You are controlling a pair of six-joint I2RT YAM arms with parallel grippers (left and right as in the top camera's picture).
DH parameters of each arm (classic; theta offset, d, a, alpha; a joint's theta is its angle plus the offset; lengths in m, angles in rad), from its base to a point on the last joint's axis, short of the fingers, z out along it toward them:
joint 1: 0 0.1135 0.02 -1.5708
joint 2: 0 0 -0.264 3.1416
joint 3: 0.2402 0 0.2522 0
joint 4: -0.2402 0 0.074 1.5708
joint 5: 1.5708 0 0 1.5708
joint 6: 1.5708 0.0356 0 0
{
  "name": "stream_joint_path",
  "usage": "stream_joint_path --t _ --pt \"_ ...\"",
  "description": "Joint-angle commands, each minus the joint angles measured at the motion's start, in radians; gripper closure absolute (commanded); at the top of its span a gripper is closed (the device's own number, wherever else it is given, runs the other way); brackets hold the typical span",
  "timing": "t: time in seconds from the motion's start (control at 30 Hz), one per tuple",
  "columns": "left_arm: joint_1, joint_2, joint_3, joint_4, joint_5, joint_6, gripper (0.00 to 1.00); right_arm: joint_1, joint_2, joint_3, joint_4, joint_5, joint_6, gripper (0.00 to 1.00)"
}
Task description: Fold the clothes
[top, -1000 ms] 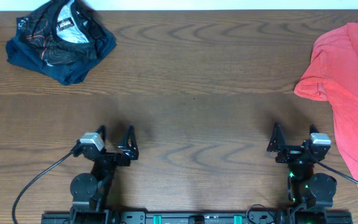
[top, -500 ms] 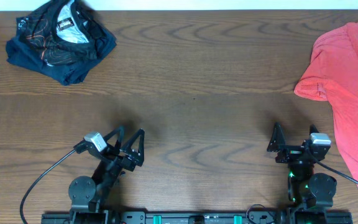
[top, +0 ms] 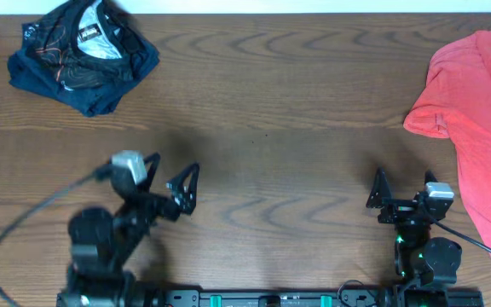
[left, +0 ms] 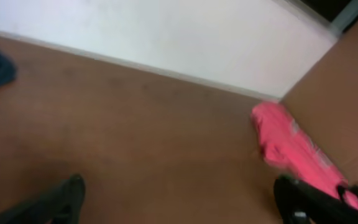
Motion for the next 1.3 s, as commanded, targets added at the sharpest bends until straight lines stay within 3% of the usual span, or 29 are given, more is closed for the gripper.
stream_joint_path --t 0.0,0.13,0.27,0.37,0.73,1.0,1.27 --pt "-0.019 0.225 0.231 -0.122 0.024 0.134 0.02 -0.009 -0.006 -0.003 -0.003 0.002 -0.015 0.01" --pt "-0.069 0.474 0.510 -0.366 0.024 0.204 0.02 -0.009 -0.006 -0.003 -0.003 0.002 -0.015 0.01" --pt "-0.073 0.613 0.623 -0.380 0.124 0.161 0.02 -0.009 -0.006 -0.003 -0.003 0.002 -0.015 0.01" --pt "-0.075 0.650 0.632 -0.349 0.176 0.179 0.02 -0.009 -0.006 -0.003 -0.003 0.002 -0.015 0.01" --pt "-0.075 0.656 0.632 -0.504 -0.148 0.178 0.02 -0.009 -0.006 -0.003 -0.003 0.002 -0.015 0.01" --pt "-0.075 0.656 0.631 -0.560 -0.173 0.179 0.02 -0.009 -0.006 -0.003 0.032 -0.003 -0.011 0.01" --pt "-0.075 0.656 0.631 -0.579 -0.322 0.179 0.02 -0.009 -0.006 -0.003 0.100 -0.412 0.476 0.01"
